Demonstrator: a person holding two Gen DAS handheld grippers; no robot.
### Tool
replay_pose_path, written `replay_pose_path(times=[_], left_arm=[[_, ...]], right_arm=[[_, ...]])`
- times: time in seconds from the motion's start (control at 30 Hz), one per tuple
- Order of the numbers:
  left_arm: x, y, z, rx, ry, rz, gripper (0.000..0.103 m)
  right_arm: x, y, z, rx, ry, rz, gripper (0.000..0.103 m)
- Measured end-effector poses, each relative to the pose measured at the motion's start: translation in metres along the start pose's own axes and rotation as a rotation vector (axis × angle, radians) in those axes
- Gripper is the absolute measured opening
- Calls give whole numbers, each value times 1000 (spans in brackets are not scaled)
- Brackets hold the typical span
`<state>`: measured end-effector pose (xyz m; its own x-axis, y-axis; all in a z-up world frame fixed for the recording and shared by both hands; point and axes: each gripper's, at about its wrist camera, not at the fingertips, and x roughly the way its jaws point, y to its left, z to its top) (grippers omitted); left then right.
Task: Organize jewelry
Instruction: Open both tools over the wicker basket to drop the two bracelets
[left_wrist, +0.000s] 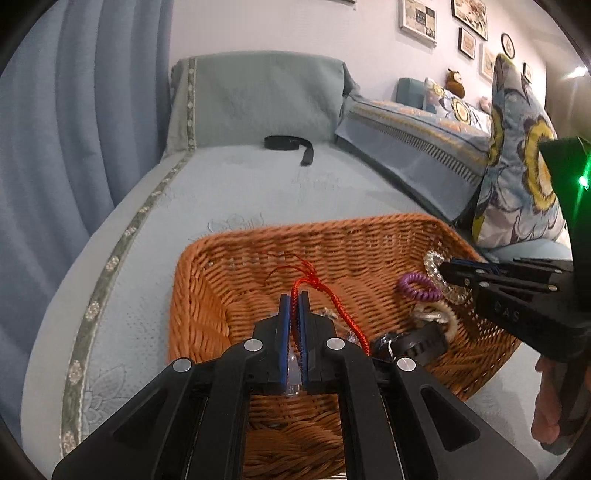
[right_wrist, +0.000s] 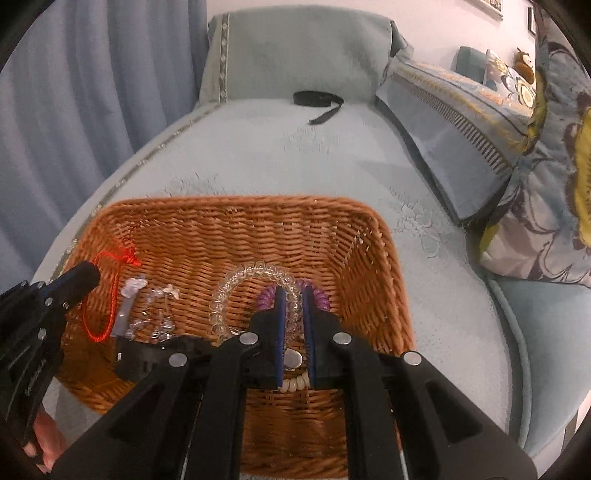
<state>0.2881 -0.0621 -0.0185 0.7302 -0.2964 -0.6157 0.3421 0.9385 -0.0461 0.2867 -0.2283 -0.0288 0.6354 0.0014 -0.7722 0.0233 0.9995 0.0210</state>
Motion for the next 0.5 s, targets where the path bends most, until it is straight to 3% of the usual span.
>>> replay_pose_path(times=[0.27, 0.3, 0.33, 0.37, 0.5], left_arm=[[2, -1, -8, 9, 28, -13, 4], [1, -1, -9, 11, 33, -15, 12], [-1, -1, -9, 10, 35, -18, 27], [-6, 0, -11, 7, 21, -17, 32], [-34, 3, -14, -17, -25, -57, 36]], right_arm=[[12, -7, 0, 45, 65, 35, 8], [11, -9, 0, 51, 68, 41, 9], [8, -11, -1, 57, 68, 53, 9], [5, -13, -2, 63, 61, 65, 9], [-17, -19, -7, 77, 28, 89, 9]])
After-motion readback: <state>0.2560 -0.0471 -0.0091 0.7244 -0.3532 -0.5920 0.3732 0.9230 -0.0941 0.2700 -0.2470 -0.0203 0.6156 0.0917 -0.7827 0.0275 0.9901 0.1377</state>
